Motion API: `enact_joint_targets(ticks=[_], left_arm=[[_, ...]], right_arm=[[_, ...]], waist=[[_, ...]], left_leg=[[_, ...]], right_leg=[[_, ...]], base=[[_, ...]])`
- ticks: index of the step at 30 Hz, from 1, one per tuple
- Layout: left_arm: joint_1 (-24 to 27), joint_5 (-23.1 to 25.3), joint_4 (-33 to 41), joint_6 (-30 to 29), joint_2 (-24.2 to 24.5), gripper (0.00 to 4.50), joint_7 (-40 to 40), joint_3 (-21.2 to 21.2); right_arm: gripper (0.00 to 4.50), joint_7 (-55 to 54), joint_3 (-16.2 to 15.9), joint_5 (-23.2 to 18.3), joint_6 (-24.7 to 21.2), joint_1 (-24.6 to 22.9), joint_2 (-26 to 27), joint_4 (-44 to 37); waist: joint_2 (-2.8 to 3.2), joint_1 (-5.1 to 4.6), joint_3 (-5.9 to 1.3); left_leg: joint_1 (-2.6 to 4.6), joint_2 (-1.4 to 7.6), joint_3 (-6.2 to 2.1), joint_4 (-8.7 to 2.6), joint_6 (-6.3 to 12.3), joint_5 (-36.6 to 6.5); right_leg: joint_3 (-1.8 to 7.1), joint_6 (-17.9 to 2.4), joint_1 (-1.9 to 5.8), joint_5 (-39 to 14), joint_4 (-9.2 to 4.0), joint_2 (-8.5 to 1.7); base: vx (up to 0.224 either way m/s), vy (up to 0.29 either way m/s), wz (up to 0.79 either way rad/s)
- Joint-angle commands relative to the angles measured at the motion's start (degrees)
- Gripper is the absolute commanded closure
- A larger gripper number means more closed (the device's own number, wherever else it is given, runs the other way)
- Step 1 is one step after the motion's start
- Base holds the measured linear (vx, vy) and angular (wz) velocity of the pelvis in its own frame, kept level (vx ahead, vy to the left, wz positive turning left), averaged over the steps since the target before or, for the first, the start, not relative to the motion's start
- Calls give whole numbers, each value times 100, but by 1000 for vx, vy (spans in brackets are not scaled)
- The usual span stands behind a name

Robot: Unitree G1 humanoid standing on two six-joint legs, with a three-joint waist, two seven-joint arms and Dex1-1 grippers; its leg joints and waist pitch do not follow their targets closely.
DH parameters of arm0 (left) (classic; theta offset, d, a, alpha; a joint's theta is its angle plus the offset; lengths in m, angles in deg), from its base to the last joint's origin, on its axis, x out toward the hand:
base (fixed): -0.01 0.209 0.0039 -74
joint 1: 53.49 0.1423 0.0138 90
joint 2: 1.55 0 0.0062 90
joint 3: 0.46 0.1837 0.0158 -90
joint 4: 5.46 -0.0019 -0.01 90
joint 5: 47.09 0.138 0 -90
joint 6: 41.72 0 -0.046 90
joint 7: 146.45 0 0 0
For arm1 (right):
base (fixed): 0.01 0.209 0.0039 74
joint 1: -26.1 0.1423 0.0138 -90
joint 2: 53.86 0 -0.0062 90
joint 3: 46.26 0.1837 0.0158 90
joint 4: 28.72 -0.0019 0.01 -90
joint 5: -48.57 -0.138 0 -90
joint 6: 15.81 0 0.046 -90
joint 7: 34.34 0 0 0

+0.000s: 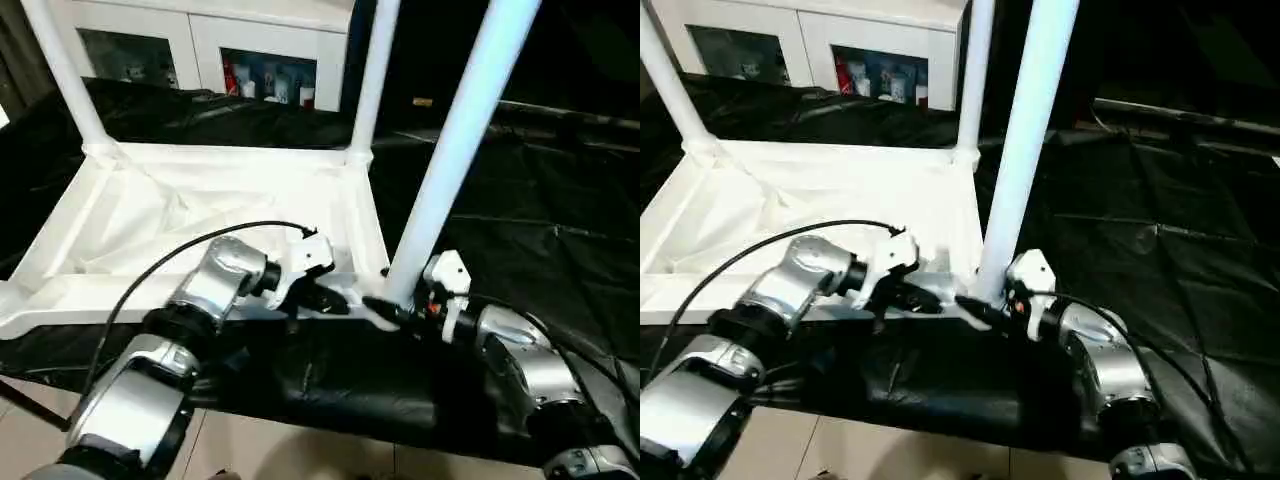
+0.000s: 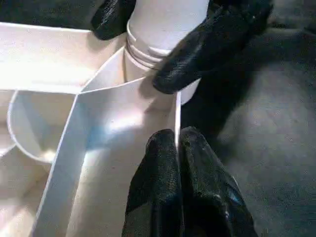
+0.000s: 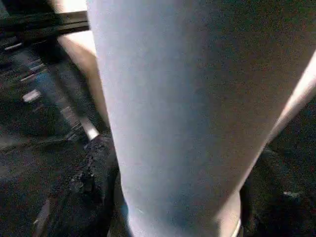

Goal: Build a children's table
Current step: Rotate leg to tighten

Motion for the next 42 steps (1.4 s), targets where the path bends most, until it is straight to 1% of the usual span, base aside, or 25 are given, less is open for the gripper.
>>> enact_joint_targets(ticks=[1,3,4,5,6,7,8,9,11,12,14,18,20,21,22,24,25,26,29,33,34,35,36,37,42], left_arm=[[-96,114,-397,-101,-190,450,979,-140],[-189,130,-575,-144,-364,450,1493,-226],[-257,147,-687,-224,-571,450,1905,-274],[-257,147,-687,-224,-571,450,1905,-274],[-257,147,-687,-224,-571,450,1905,-274],[-291,156,-739,-280,-698,450,2128,-296],[-314,207,-777,-277,-834,450,2247,-236],[-339,277,-809,-253,-1045,450,2351,-130],[-363,332,-842,-183,-1175,450,2327,-34],[-370,337,-848,-166,-1182,450,2302,-22],[-408,340,-930,-86,-1161,450,2240,-19],[-434,329,-1013,75,-1026,450,1990,-3],[-435,326,-1017,87,-955,450,1842,-4],[-424,340,-985,81,-794,450,1506,34],[-420,356,-974,79,-736,450,1388,47],[-384,380,-916,85,-562,450,939,135],[-377,388,-910,107,-489,450,755,167],[-361,390,-885,176,-402,450,521,212],[-327,370,-809,261,-154,450,-109,303],[-254,279,-618,377,87,450,-742,351],[-208,176,-471,338,178,450,-1054,343],[-188,134,-404,293,218,450,-1206,350],[-164,95,-330,231,259,450,-1354,359],[-132,70,-231,170,338,450,-1602,400],[-44,23,-47,34,438,450,-1886,426]], right_arm=[[178,-680,39,221,-235,38,177,542],[178,-1320,157,276,-310,212,359,861],[178,-1960,296,256,-423,417,556,1142],[178,-1960,296,256,-423,417,556,1142],[178,-1960,296,256,-423,417,556,1142],[178,-2338,381,230,-498,543,675,1299],[178,-2632,362,309,-517,663,812,1390],[178,-2935,216,527,-450,818,995,1464],[178,-2923,40,716,-272,898,1109,1459],[122,-2842,19,715,-214,896,1121,1440],[106,-2718,117,602,-171,898,1174,1425],[75,-2631,53,694,95,897,1023,1415],[75,-2331,76,575,183,852,942,1302],[75,-1562,66,328,294,692,736,938],[75,-1298,52,250,329,636,658,811],[75,-602,-46,85,285,463,376,457],[75,-357,-86,50,260,401,267,337],[75,-19,-121,-27,187,326,122,203],[75,898,-192,-283,-94,120,-276,-141],[75,1562,-279,-342,-147,-42,-649,-341],[75,1781,-323,-328,-161,-70,-765,-339],[75,1842,-348,-297,-144,-74,-806,-314],[75,1890,-377,-264,-122,-82,-842,-294],[75,1954,-402,-239,-121,-101,-885,-305],[75,2013,-375,-360,-240,-181,-837,-489]], waist=[[-4,-15,-248],[-18,-32,-248],[46,-35,-240],[2,-76,-237],[-3,-68,-250],[4,-59,-255],[4,-59,-255],[35,-81,-249],[15,-88,-268],[15,-81,-266],[19,-83,-271],[34,-82,-279],[38,-78,-282],[56,-74,-279],[38,-51,-286],[33,-46,-278],[44,-23,-300],[45,-20,-301],[56,-9,-312],[72,-5,-314],[110,-3,-314],[91,0,-309],[115,5,-303],[108,10,-298],[108,34,-287]], left_leg=[[26,-1,50,-394,192,-1832],[8,-7,23,-416,132,-1929],[24,-7,23,-413,116,-1976],[25,-23,25,-411,65,-2070],[16,-30,12,-412,57,-2057],[6,-19,15,-413,101,-1988],[6,-19,15,-413,101,-1988],[-5,-28,17,-419,88,-2025],[-2,-37,9,-414,77,-2044],[1,-35,8,-413,98,-2044],[-23,-35,12,-417,162,-2004],[-28,-25,16,-423,182,-1952],[-24,-18,23,-419,217,-1961],[-20,-18,27,-420,251,-1972],[-16,-9,35,-405,334,-1971],[-61,-11,32,-423,414,-1877],[-58,-8,32,-405,444,-1707],[-49,3,38,-401,462,-1638],[-65,17,40,-371,616,-1273],[-50,26,52,-351,705,-1125],[-42,29,47,-353,691,-1147],[-24,36,64,-347,660,-1215],[-23,41,67,-353,645,-1220],[-26,41,77,-351,612,-1240],[-11,43,81,-364,505,-1393]], right_leg=[[109,-1095,178,-2154,-442,-173],[91,-919,186,-2411,-470,-173],[98,-922,156,-2431,-474,-174],[90,-877,141,-2555,-489,-156],[82,-841,166,-2615,-489,-165],[92,-831,152,-2480,-494,-165],[92,-831,152,-2480,-494,-165],[90,-831,147,-2424,-497,-144],[81,-762,147,-2517,-510,-156],[83,-764,146,-2485,-513,-158],[86,-794,161,-2336,-498,-150],[91,-943,167,-1974,-463,-147],[95,-1001,178,-1883,-456,-153],[95,-1034,187,-1814,-455,-146],[101,-1051,199,-1711,-455,-150],[95,-1072,238,-1678,-443,-156],[98,-1083,253,-1564,-430,-168],[103,-1141,240,-1451,-424,-175],[92,-1449,292,-731,-337,-162],[90,-1669,297,-380,-291,-169],[89,-1713,301,-385,-282,-173],[86,-1741,293,-438,-286,-161],[89,-1762,292,-433,-282,-161],[87,-1776,294,-426,-278,-153],[89,-1704,292,-694,-293,-153]], base=[[0,0,0],[0,0,0],[0,0,0],[0,0,0],[0,0,0],[0,0,0],[0,0,0],[0,0,0],[0,0,0],[0,0,0],[0,0,0],[0,0,0],[0,0,0],[0,0,0],[0,0,0],[0,0,0],[0,0,0],[0,0,0],[0,0,0],[0,0,0],[0,0,0],[0,0,0],[0,0,0],[0,0,0],[0,0,0]])
